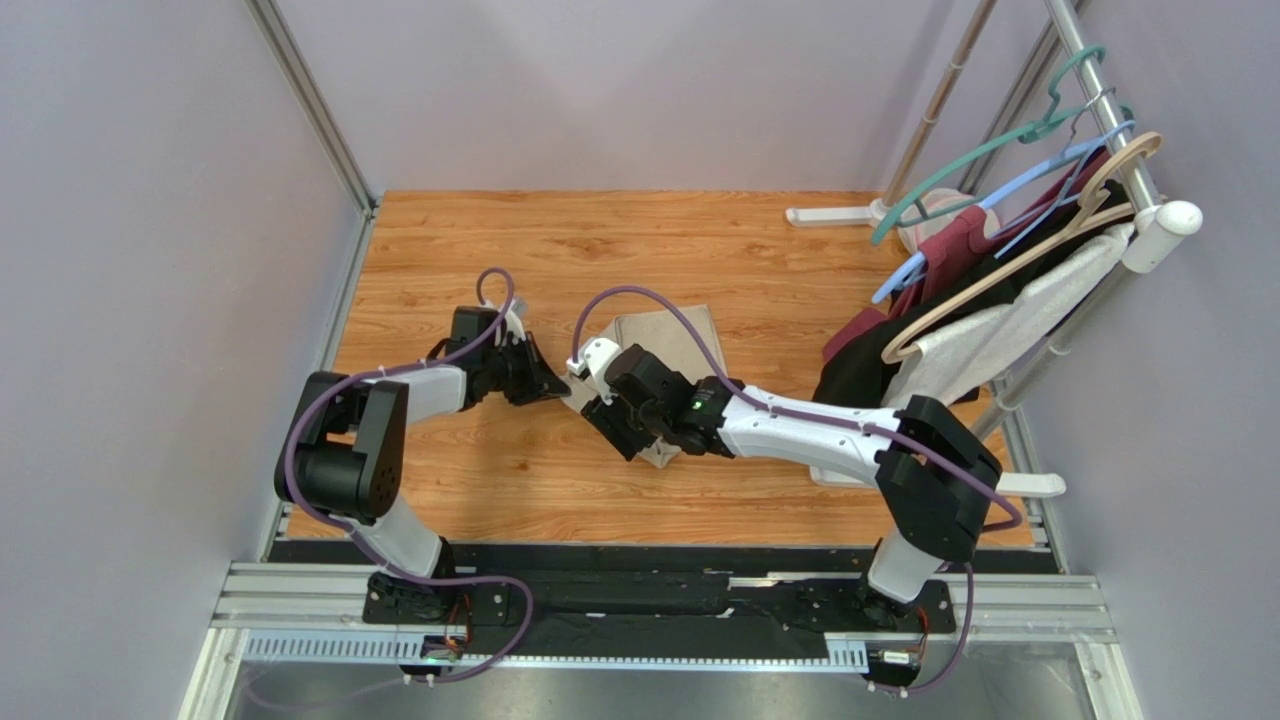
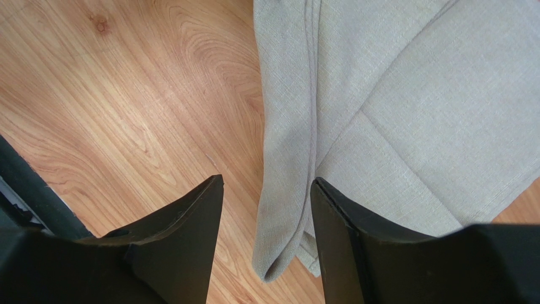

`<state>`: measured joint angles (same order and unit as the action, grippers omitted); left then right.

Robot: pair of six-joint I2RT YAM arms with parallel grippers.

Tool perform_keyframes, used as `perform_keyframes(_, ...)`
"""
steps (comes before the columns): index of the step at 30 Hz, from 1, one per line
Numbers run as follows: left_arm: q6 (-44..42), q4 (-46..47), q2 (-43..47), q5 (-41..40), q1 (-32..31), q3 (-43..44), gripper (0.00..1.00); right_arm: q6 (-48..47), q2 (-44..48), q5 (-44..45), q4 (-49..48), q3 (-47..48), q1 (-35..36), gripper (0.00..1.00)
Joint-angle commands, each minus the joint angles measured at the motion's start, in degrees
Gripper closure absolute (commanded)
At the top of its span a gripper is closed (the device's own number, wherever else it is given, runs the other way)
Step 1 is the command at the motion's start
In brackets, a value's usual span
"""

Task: Fold the napkin, place the utensils inside, and roll it up
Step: Roll the napkin with the utensil

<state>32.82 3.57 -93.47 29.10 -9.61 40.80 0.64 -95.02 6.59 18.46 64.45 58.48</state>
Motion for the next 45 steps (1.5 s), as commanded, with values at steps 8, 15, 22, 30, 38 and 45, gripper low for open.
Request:
perform_keyframes(8,-1.6,-0.8,-0.7,0.3,0.3,2.1,1.00,-3.7,-4.4,0.4,-3.0,2.8,1.1,0.44)
perform_keyframes(15,-1.7,-1.0,-0.7,0.4,0.3,2.2,1.00,-3.7,-5.9,-0.5,-3.3,3.1,1.0,0.46)
perform_keyframes(22,-1.7,-1.1,-1.3,0.5,0.3,2.4,1.00,-3.7,-6.8,-0.3,-3.3,3.3,1.0,0.51)
perform_keyframes(30,-1.7,-0.9,-1.6,1.0,0.3,2.5,1.00,-3.5,-10.6,1.6,-2.6,4.5,0.7,0.52)
perform_keyframes(38,-1.8,-1.0,-1.6,1.1,0.3,2.7,1.00,-3.7,-11.9,3.6,-3.8,3.2,0.1,0.50)
perform_keyframes(45,-1.9,-0.9,-2.1,1.6,0.3,3.0,1.00,-3.4,-13.4,3.2,-4.7,2.1,-1.7,0.49)
